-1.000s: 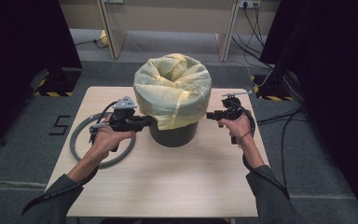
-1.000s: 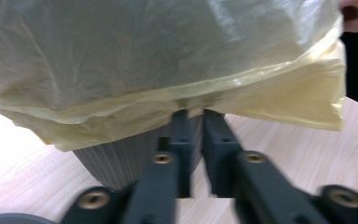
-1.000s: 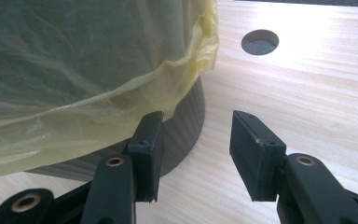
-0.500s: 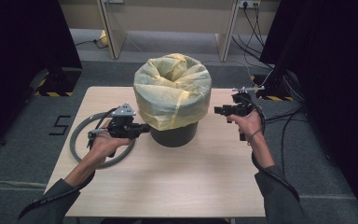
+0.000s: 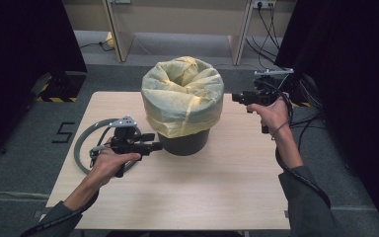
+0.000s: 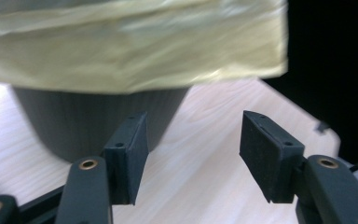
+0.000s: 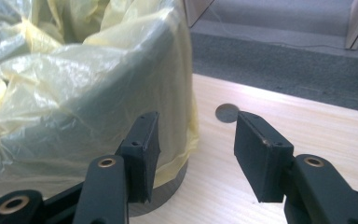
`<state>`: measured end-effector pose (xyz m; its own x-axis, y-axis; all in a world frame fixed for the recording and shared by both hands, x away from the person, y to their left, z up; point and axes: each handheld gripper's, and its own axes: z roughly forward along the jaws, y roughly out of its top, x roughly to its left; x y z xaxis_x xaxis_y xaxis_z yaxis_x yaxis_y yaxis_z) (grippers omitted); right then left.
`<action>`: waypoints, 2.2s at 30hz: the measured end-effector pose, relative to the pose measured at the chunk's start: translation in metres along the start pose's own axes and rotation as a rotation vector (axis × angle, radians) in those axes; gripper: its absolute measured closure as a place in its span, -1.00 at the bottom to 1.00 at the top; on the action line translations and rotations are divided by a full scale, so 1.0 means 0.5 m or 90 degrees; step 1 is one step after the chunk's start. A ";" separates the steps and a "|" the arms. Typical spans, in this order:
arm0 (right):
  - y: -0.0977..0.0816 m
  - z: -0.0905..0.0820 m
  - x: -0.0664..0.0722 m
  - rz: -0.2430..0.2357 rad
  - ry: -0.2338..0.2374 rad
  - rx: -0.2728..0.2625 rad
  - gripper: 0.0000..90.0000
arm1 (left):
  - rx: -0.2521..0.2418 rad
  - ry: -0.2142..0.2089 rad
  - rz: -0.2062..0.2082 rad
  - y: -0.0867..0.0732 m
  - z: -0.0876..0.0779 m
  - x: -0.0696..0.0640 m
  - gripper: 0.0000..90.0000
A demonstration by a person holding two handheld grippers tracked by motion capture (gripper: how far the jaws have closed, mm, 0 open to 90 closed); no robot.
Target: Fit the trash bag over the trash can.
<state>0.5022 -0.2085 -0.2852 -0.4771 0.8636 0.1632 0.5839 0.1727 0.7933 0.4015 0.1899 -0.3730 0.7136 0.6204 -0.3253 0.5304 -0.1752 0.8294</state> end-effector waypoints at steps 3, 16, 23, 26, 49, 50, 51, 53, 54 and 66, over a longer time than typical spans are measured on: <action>-0.006 0.010 0.002 -0.001 0.003 0.009 0.12 | 0.000 -0.011 0.005 0.007 0.007 -0.015 -0.11; -0.028 0.015 -0.022 0.015 -0.002 0.022 0.12 | -0.011 -0.016 -0.026 0.059 0.028 -0.053 0.06; -0.039 0.017 -0.033 0.021 -0.005 0.029 0.12 | -0.015 0.001 -0.005 0.059 0.039 -0.056 0.99; -0.042 0.017 -0.036 0.024 -0.005 0.030 0.12 | 0.018 0.006 0.023 0.048 0.045 -0.055 0.99; -0.007 0.027 0.004 0.006 -0.001 0.026 0.00 | 0.087 0.075 0.103 -0.048 0.047 -0.024 0.05; -0.003 0.026 0.006 0.004 -0.003 0.024 -0.02 | 0.085 0.081 0.107 -0.052 0.042 -0.026 -0.05; 0.001 0.024 0.009 0.003 -0.005 0.023 -0.05 | 0.085 0.083 0.106 -0.056 0.036 -0.027 -0.12; 0.010 0.021 0.014 0.003 -0.007 0.018 -0.08 | 0.089 0.089 0.119 -0.066 0.026 -0.029 -0.22; 0.014 0.020 0.016 0.004 -0.007 0.016 -0.09 | 0.090 0.094 0.122 -0.072 0.022 -0.030 -0.27; 0.060 0.008 0.053 -0.015 -0.004 -0.005 -0.15 | 0.111 0.105 0.134 -0.180 0.019 0.002 -0.54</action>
<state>0.5100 -0.1785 -0.2594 -0.4862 0.8624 0.1411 0.5675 0.1888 0.8014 0.3590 0.1989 -0.4523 0.7394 0.6701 -0.0654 0.4602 -0.4321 0.7756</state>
